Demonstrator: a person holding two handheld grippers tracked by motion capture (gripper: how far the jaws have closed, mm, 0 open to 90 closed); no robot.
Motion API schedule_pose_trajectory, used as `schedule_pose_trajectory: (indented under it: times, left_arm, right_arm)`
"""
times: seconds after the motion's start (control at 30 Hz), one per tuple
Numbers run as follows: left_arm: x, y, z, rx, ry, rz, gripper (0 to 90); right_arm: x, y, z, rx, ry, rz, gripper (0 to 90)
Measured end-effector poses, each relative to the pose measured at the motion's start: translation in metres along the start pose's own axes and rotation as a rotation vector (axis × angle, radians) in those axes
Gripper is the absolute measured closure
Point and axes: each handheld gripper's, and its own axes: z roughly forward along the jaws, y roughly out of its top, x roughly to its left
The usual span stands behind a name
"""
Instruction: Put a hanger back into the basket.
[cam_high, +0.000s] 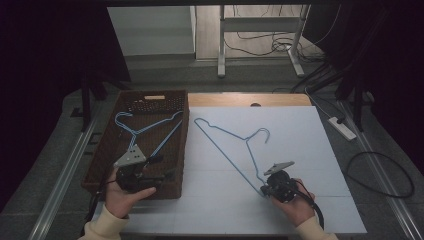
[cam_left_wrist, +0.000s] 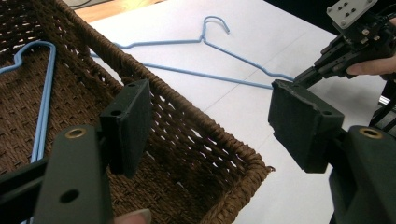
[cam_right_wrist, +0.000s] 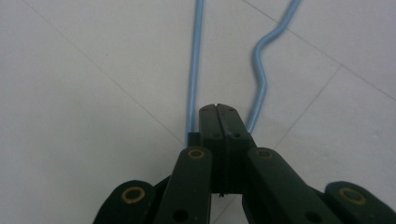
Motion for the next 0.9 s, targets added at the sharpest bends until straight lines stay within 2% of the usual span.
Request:
schedule_pose_trajectory:
  times: [0.27, 0.4, 0.67, 0.7, 0.83, 0.87, 0.9]
  left_arm:
    - [0.0, 0.0, -0.001, 0.0, 0.001, 0.002, 31.1]
    - [0.0, 0.0, -0.001, -0.002, 0.002, 0.002, 31.0]
    - [-0.001, 0.0, 0.0, 0.0, 0.002, 0.0, 31.1]
    - [-0.001, 0.0, 0.0, 0.0, 0.002, -0.001, 31.1]
    - [-0.001, 0.0, 0.001, 0.003, 0.002, 0.001, 31.1]
    - [-0.001, 0.0, 0.001, 0.004, 0.001, 0.001, 31.1]
    - [-0.001, 0.0, 0.001, 0.004, 0.001, 0.001, 31.1]
  right_arm:
    - [-0.004, -0.01, -0.008, 0.026, -0.015, 0.016, 90.0]
    - [-0.012, -0.022, -0.017, 0.036, -0.036, 0.045, 90.0]
    - [-0.035, -0.046, -0.035, 0.057, -0.104, 0.104, 90.0]
    - [-0.041, -0.052, -0.039, 0.06, -0.117, 0.123, 90.0]
    - [-0.05, -0.059, -0.044, 0.065, -0.139, 0.148, 90.0]
    - [-0.059, -0.065, -0.049, 0.068, -0.162, 0.172, 90.0]
    - [-0.059, -0.065, -0.049, 0.068, -0.162, 0.172, 90.0]
